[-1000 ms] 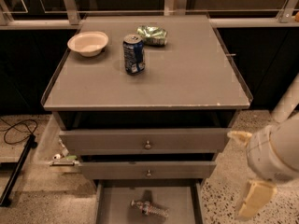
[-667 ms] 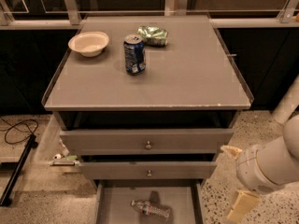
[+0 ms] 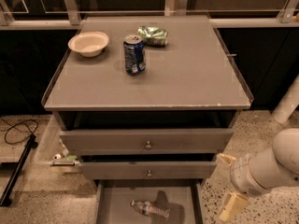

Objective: Pick water bottle from bottom drawer and place on counter

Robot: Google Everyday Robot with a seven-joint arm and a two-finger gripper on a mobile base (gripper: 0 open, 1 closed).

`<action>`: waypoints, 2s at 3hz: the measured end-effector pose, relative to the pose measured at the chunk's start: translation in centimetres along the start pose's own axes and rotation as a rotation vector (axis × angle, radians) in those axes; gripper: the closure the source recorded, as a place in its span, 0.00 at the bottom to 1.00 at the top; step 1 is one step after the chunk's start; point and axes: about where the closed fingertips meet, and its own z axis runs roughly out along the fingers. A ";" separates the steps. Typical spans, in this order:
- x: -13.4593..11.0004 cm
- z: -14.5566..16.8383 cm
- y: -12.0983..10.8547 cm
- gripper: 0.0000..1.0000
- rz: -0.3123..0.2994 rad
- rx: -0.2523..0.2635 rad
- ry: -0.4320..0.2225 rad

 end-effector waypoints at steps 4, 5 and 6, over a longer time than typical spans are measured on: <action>8.6 15.8 -1.5 0.00 0.229 -0.060 -0.019; 10.3 19.1 -1.3 0.00 0.246 -0.060 -0.037; 10.8 21.9 -1.7 0.00 0.210 -0.050 -0.080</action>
Offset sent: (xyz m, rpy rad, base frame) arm 0.0276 -0.0034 -0.1467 0.0350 0.1045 -0.1579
